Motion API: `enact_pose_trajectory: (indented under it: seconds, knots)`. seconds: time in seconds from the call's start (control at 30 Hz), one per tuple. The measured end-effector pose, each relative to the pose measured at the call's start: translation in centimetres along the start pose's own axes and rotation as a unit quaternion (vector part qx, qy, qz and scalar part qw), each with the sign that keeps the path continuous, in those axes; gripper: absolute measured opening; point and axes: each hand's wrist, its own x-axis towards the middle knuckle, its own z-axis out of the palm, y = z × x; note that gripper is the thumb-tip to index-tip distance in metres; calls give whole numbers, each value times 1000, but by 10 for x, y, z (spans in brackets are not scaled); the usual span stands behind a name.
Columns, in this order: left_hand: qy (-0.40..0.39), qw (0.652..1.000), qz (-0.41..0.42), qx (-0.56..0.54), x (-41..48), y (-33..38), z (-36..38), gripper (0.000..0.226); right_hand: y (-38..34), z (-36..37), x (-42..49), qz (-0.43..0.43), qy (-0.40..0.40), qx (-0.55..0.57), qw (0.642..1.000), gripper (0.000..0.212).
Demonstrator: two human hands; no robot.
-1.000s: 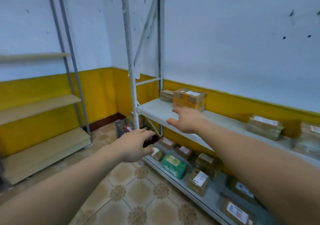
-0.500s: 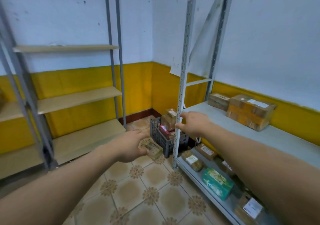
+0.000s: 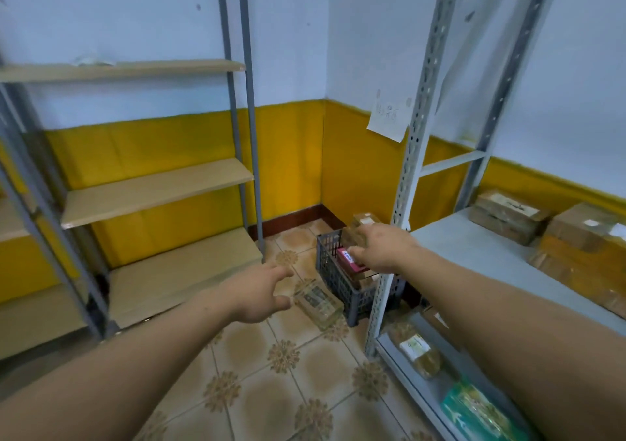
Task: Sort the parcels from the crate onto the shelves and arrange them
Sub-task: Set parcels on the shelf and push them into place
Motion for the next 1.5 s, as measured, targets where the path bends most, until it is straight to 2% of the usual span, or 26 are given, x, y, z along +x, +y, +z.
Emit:
enact_pose_trajectory:
  seconds: [0.1, 0.27, 0.53, 0.8, 0.97, 1.2, 1.33, 1.5]
  knots:
    - [-21, 1000, 1, -9, 49, -25, -4, 65, -6, 11, 55, -18, -21, 4, 1000, 63]
    - [-44, 999, 20, 1, 147, -80, -8, 65, -17, 32, 153, 4, -36, 14, 999, 61]
    - [-101, 992, 73, 34, 320, -168, -34, 67, -20, 67, 304, 99, -92, 42, 990, 59]
    - [-202, 968, 137, 66, 468, -190, -23, 64, 24, 115, 413, 185, -129, 108, 968, 59]
    - [-255, 956, 131, 71, 564, -203, 11, 67, 57, 174, 480, 229, -174, 163, 944, 56]
    - [-330, 933, 132, 60, 675, -241, 68, 63, 75, 262, 525, 290, -225, 221, 904, 56]
    - [-366, 918, 128, 81, 741, -269, 126, 62, 71, 329, 545, 352, -255, 242, 868, 56]
    - [-376, 917, 107, 73, 812, -313, 225, 61, 59, 434, 581, 389, -279, 260, 838, 59]
